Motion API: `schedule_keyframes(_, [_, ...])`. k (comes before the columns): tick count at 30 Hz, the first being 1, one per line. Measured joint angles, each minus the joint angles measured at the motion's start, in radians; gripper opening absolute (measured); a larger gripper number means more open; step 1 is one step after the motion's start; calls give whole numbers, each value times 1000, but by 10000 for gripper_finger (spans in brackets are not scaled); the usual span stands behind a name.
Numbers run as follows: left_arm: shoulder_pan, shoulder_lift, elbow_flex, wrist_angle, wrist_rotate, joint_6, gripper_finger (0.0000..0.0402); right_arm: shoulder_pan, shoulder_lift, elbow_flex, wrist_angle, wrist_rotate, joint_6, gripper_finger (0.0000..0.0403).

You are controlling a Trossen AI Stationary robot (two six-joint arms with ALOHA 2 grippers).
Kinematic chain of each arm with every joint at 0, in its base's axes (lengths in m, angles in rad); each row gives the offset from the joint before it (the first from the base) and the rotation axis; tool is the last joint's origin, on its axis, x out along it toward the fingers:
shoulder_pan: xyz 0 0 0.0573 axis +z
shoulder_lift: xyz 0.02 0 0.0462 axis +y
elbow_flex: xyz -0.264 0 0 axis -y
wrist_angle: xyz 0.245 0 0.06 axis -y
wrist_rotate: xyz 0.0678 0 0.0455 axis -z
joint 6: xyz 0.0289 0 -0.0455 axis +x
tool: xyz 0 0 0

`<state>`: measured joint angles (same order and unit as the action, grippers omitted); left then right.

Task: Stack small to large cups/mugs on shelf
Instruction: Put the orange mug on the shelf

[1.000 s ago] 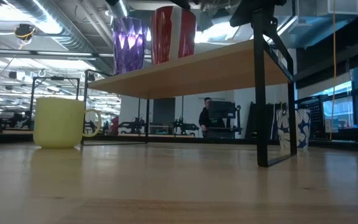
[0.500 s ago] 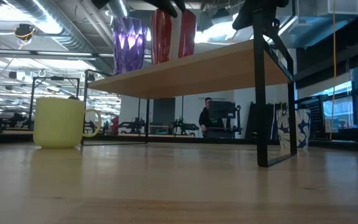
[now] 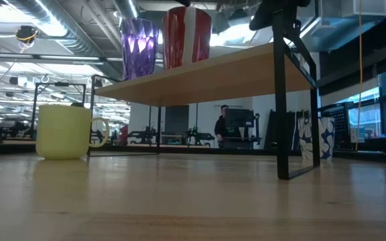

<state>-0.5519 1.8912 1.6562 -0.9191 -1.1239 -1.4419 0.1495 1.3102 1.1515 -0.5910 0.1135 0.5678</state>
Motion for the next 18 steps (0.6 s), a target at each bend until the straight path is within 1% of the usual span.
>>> schedule_keyframes(4, [8, 0, 0, 11, -10, 38, 57, 18, 0, 0, 13, 2, -1, 5])
schedule_keyframes(7, [23, -1, 0, 52, -9, 119, 57, 32, 0, 0, 13, 14, -14, 5])
schedule_keyframes(10, [45, -1, 0, 103, 27, 219, 57, 38, 0, 0, 16, 49, -28, 5])
schedule_keyframes(12, [59, -1, 0, 128, 37, 272, 57, 38, 0, 0, 19, 52, -27, 5])
schedule_keyframes(15, [77, -1, 0, 137, 38, 316, 57, 38, 0, 0, 20, 56, -23, 5])
schedule_keyframes(18, [91, -1, 0, 135, 39, 322, 57, 38, 0, 0, 26, 90, -27, 5])
